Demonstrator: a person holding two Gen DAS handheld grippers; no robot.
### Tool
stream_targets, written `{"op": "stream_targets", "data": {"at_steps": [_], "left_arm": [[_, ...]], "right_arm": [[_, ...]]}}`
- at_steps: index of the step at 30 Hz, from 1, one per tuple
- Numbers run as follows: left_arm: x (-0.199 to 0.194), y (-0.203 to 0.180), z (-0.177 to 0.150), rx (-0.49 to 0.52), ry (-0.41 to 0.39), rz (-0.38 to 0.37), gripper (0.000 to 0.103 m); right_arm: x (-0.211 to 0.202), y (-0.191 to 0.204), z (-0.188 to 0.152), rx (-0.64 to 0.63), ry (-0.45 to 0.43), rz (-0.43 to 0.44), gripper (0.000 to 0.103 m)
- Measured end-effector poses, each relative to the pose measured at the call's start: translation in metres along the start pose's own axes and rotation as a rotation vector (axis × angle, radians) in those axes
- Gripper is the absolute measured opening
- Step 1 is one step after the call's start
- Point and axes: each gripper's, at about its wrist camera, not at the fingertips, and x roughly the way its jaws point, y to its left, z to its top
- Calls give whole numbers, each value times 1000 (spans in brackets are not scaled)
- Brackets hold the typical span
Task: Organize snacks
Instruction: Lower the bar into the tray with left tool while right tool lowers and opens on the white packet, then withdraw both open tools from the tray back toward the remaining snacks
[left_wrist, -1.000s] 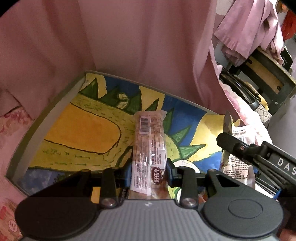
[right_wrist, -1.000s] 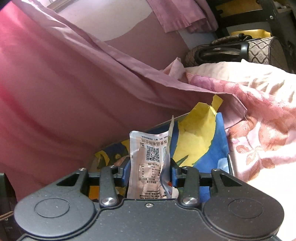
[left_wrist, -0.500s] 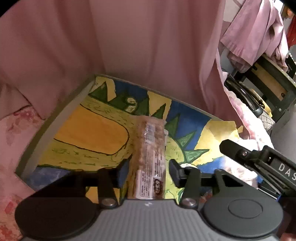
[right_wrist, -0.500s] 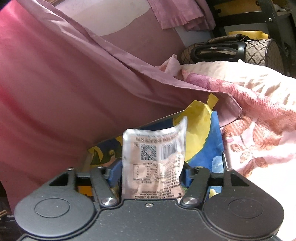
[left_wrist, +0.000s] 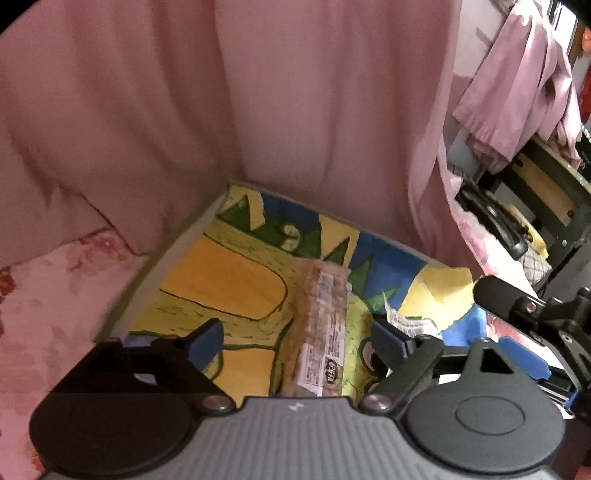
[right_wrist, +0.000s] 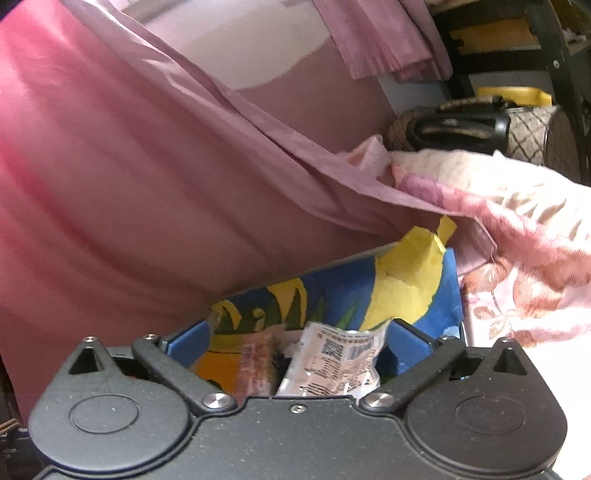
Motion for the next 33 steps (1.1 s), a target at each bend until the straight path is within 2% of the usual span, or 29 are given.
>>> {"op": "stream_targets", "data": {"at_steps": [8, 15, 19, 26, 33], "left_arm": [[-58, 5, 4, 1, -109, -17, 102], [-110, 9, -3, 36, -181, -41, 102], [-136, 14, -14, 45, -223, -59, 103], [-177, 28, -36, 87, -295, -47, 103], [-206, 43, -68, 150, -353, 2, 103]], "right_arm": [[-54, 27, 1, -101, -106, -18, 102], [-106, 57, -16, -216, -218, -35, 102], [-131, 65, -31, -231, -268, -60, 102], [-165, 70, -55, -255, -306, -78, 102], [-186, 81, -94, -392, -292, -105, 102]]}}
